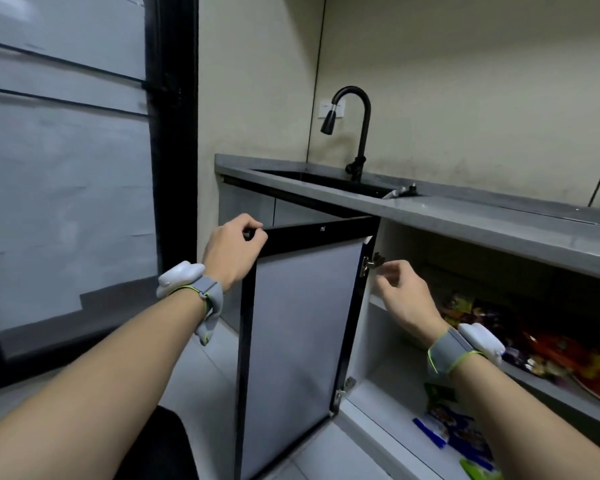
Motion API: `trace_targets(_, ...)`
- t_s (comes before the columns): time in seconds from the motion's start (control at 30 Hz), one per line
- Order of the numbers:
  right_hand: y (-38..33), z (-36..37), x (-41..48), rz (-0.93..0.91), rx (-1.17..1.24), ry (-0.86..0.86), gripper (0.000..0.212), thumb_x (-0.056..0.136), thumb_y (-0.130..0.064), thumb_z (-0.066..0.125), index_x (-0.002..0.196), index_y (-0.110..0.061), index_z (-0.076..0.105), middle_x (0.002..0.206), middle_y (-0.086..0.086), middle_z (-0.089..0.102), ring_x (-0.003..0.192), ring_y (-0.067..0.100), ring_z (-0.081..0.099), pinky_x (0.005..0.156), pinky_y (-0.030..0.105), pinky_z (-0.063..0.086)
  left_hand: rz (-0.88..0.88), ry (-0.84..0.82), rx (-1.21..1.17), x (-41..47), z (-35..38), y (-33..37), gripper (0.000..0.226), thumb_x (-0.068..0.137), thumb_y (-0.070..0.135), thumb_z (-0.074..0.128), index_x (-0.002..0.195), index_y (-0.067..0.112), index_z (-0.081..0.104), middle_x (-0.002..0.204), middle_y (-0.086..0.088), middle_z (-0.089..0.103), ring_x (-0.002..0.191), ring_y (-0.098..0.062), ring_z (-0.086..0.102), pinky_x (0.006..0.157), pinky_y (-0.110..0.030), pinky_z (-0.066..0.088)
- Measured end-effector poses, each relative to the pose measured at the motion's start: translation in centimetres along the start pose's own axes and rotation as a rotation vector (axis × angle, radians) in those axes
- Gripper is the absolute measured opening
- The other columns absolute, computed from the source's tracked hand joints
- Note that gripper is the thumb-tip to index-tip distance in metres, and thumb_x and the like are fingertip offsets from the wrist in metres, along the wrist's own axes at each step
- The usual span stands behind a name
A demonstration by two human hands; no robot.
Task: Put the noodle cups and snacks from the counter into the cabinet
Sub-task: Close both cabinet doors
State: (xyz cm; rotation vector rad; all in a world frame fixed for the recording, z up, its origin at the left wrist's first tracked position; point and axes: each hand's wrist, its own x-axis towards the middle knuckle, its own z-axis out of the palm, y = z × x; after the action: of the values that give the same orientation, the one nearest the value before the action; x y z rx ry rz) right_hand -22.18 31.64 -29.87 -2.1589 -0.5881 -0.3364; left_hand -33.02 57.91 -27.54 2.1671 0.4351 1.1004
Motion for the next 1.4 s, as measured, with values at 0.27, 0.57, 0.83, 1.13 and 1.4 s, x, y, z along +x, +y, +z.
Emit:
trace_targets(0.27, -0.5, -3.0, 0.1, -0.041, -0.098, 0.144, 0.036, 0.096, -0.023, 0.054, 0.13, -0.01, 0.051, 0.124, 0.011, 0.062, 0.113, 0.024, 0.058, 0.098, 0.039, 0.048, 0.326, 0.002, -0.236, -5.7, 3.7, 4.1, 0.035, 0.095, 0.04, 0.044, 0.078, 0.013, 0.058, 0.083, 0.002, 0.055, 0.077, -0.017, 0.056, 0.071, -0.039, 0.048)
trace_targets(0.57, 5.9, -12.8, -1.6, -0.006, -0.291, 0.454, 0.033, 0.094, -0.015, 0.052, 0.126, -0.009, 0.053, 0.121, 0.013, 0.058, 0.111, 0.025, 0.054, 0.091, 0.033, 0.042, 0.569, -0.106, -0.457, -11.6, 15.4, 13.0, 0.037, 0.099, 0.037, 0.037, 0.104, 0.011, 0.062, 0.112, -0.003, 0.058, 0.112, -0.016, 0.055, 0.092, -0.031, 0.045)
trace_targets(0.83, 13.7, -21.1, -5.3, 0.184, -0.62, 0.549, 0.036, 0.089, -0.011, 0.055, 0.125, -0.008, 0.054, 0.124, 0.016, 0.053, 0.116, 0.034, 0.047, 0.098, 0.045, 0.04, 0.726, -0.115, -0.137, -13.3, 29.5, 23.0, 0.046, 0.098, 0.043, 0.039, 0.127, 0.013, 0.06, 0.124, -0.011, 0.062, 0.126, -0.03, 0.051, 0.102, -0.041, 0.043)
trace_targets(1.13, 14.0, -23.1, -8.9, 0.277, -0.76, 0.477, 0.036, 0.09, -0.02, 0.054, 0.125, -0.012, 0.053, 0.123, 0.009, 0.054, 0.114, 0.026, 0.049, 0.097, 0.042, 0.044, 0.751, -0.275, 0.093, -12.0, 33.9, 26.1, 0.059, 0.097, 0.045, 0.032, 0.138, 0.005, 0.046, 0.138, -0.022, 0.052, 0.132, -0.043, 0.042, 0.112, -0.054, 0.033)
trace_targets(1.4, 6.8, -29.7, -18.6, 0.618, -1.274, 0.358, 0.04, 0.089, -0.026, 0.053, 0.124, -0.008, 0.051, 0.121, 0.016, 0.054, 0.114, 0.038, 0.048, 0.091, 0.047, 0.042, 1.027, -0.395, -0.352, -22.5, 27.6, 33.3, 0.044, 0.092, 0.044, 0.041, 0.11, 0.01, 0.06, 0.122, -0.014, 0.058, 0.113, -0.034, 0.054, 0.098, -0.046, 0.043)
